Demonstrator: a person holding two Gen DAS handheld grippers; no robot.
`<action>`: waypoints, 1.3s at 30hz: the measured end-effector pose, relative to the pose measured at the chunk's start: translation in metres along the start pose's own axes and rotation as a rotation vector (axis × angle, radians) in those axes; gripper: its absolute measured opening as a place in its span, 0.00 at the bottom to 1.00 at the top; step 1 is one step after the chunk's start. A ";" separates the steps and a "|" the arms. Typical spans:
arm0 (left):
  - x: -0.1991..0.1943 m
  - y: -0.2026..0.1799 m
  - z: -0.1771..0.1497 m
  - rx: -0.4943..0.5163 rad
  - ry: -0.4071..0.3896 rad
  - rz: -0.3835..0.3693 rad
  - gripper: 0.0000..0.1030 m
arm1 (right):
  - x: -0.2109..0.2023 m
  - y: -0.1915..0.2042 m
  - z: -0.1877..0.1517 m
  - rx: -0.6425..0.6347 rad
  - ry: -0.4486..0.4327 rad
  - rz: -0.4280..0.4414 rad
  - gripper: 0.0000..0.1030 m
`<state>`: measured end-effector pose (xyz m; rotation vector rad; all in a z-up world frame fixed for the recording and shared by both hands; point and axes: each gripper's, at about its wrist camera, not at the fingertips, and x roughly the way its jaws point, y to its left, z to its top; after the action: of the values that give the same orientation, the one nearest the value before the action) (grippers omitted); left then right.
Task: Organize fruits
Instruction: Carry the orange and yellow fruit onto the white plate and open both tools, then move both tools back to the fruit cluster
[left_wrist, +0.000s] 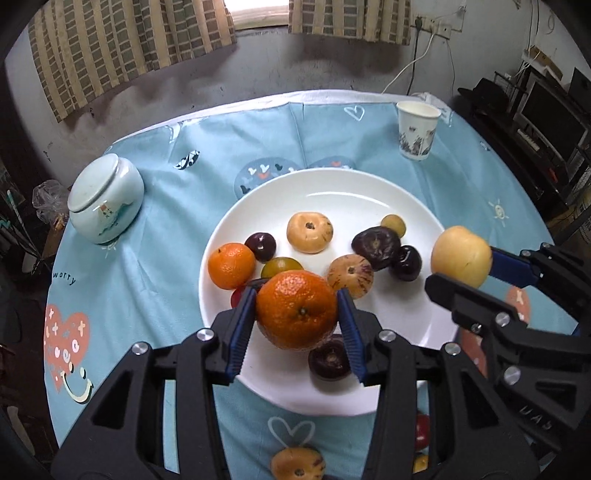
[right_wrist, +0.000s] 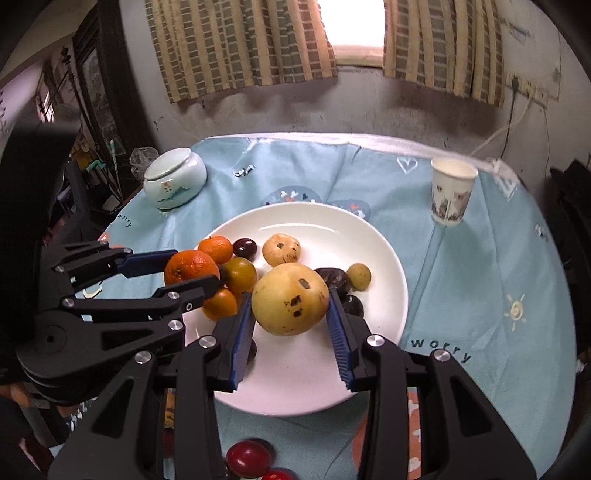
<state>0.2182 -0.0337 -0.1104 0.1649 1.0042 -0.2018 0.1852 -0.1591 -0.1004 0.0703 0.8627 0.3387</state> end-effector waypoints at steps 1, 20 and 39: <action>0.002 0.001 0.000 0.004 -0.001 0.002 0.44 | 0.003 -0.001 0.000 -0.005 0.005 -0.005 0.38; 0.004 0.003 0.006 0.035 -0.034 0.050 0.58 | 0.014 -0.006 0.003 -0.071 0.038 -0.066 0.66; -0.090 0.032 -0.105 -0.067 -0.015 0.045 0.71 | -0.080 0.018 -0.137 -0.033 0.112 -0.053 0.66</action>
<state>0.0927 0.0294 -0.0879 0.1251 0.9900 -0.1278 0.0290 -0.1783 -0.1275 -0.0025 0.9676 0.3094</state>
